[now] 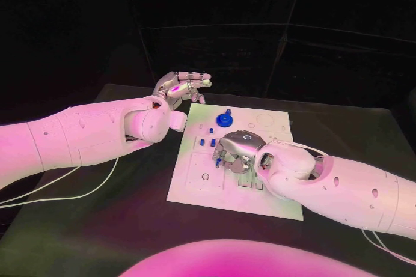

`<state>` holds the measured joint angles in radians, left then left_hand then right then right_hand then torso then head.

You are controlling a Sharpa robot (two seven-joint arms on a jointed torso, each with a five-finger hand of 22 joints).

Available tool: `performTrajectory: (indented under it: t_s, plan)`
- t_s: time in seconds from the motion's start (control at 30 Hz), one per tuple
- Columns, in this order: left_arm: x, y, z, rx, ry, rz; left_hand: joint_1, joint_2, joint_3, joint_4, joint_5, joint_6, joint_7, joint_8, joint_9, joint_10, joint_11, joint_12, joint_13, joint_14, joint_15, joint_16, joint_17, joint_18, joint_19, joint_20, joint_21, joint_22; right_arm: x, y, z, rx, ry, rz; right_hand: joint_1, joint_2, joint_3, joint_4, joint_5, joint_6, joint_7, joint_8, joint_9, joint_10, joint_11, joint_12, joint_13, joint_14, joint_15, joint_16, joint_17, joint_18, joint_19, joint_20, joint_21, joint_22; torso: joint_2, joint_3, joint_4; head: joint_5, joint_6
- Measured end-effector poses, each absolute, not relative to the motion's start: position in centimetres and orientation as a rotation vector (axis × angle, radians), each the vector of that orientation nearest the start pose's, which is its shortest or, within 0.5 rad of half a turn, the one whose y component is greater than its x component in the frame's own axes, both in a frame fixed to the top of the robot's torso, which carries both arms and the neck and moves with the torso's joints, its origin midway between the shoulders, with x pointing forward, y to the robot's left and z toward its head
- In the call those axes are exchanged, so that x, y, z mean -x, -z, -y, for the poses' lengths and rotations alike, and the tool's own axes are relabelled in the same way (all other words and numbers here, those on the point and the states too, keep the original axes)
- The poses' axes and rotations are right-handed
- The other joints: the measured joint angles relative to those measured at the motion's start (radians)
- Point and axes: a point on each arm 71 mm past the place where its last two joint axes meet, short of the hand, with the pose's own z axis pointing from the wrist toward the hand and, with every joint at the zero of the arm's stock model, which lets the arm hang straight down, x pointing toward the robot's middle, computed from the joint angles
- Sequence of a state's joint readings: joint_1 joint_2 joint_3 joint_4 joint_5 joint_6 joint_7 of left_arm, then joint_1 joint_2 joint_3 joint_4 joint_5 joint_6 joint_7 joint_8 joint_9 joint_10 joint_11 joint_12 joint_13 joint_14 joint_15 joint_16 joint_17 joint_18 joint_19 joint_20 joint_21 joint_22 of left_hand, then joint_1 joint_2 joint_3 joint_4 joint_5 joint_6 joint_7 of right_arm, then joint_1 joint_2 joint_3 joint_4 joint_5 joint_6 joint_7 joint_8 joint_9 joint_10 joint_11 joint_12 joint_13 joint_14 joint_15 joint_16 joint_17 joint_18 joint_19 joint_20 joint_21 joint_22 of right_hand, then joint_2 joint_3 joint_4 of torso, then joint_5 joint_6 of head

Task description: Assemble the parts on the task board

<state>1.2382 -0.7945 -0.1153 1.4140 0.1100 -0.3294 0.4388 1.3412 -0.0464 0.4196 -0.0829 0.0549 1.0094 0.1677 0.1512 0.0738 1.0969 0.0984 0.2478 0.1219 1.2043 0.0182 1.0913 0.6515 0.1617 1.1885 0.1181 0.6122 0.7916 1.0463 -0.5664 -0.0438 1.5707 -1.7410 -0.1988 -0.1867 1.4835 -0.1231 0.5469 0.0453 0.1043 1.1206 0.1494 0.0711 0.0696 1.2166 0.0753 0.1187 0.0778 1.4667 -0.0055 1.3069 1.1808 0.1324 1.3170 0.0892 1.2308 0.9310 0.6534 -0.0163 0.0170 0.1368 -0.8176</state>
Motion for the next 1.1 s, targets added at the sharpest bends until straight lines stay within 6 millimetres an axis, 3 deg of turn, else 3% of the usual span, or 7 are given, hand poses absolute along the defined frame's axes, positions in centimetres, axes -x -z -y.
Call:
performTrajectory:
  t_s: [1.1]
  plan:
    - [-50.90, 19.38, -22.18, 1.212, 1.486, -1.372, -0.005, -0.005, -0.009, 0.009, 0.000, -0.004, 0.004, 0.000, -0.001, -0.004, 0.004, 0.004, 0.000, -0.004, 0.004, 0.000, -0.005, 0.000, 0.000, 0.000, -0.004, -0.003, -41.11, 25.27, 4.18, 0.563, -0.783, -1.771, -0.034, 0.002, -0.006, -0.006, 0.000, -0.004, -0.004, -0.006, 0.000, 0.000, 0.000, -0.005, -0.001, 0.000, 0.000, 0.000, 0.000, 0.000, 0.000, 0.000, 0.000, -0.001, 0.000, -0.0001, 0.0001, 0.003, -0.014]
